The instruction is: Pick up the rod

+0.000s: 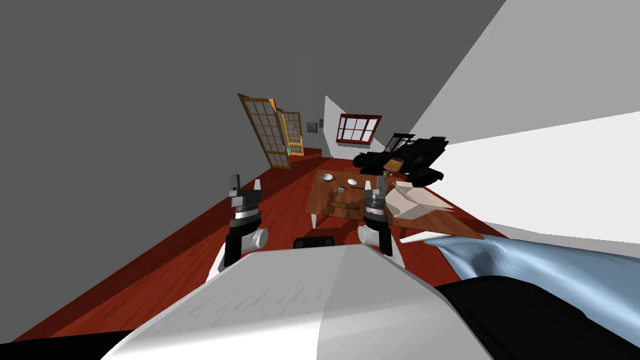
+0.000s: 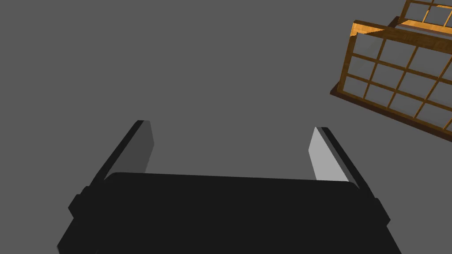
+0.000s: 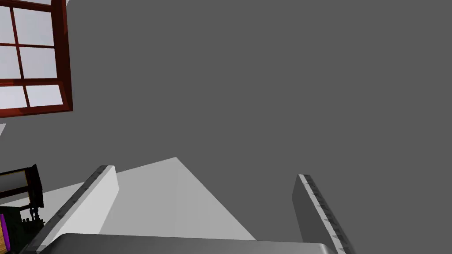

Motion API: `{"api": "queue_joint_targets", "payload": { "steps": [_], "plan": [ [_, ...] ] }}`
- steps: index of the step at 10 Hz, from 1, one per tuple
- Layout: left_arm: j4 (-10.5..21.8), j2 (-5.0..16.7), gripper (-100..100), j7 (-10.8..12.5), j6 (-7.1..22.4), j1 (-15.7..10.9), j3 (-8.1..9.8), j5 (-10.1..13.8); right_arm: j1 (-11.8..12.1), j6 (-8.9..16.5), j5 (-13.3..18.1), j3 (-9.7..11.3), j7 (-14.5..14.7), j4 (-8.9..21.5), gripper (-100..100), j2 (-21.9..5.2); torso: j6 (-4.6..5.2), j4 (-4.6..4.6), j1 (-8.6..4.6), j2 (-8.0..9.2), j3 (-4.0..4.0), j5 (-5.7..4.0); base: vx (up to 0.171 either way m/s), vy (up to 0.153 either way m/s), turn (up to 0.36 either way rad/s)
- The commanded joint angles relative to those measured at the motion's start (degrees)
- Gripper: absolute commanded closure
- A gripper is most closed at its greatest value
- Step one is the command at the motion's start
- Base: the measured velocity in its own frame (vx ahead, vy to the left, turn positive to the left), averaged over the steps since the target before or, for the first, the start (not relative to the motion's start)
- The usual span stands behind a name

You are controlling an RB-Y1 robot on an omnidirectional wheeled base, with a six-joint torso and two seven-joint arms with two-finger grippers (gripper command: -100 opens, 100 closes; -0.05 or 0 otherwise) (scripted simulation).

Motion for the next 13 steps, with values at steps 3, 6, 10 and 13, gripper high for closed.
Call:
{"api": "queue_joint_targets", "payload": {
  "steps": [3,6,10,13],
  "plan": [
    [0.0,0.0,0,0.0,0.0,0.0,0.00,0.0,1.5,-0.6,1.3,2.5,0.6,2.5,-100,-4.4,0.00,0.04,0.06,0.19,0.11,0.01,-0.053,0.017,0.057],
    [0.0,0.0,0,0.0,0.0,0.0,0.00,0.0,2.9,-1.3,3.1,5.5,1.5,6.0,-100,-8.7,-0.01,0.06,0.07,0.26,0.15,0.02,-0.071,0.025,0.072],
    [0.0,0.0,0,0.0,0.0,0.0,0.00,0.0,4.3,-2.0,5.6,9.1,3.0,11.1,-100,-13.5,0.02,0.07,0.13,0.28,0.17,0.04,-0.074,0.041,0.071],
    [0.0,0.0,0,0.0,0.0,0.0,-0.01,0.0,4.9,-2.5,7.8,11.7,4.2,15.6,-100,-17.0,-0.01,0.07,0.14,0.31,0.18,0.03,-0.073,0.043,0.103]
  ]
}}
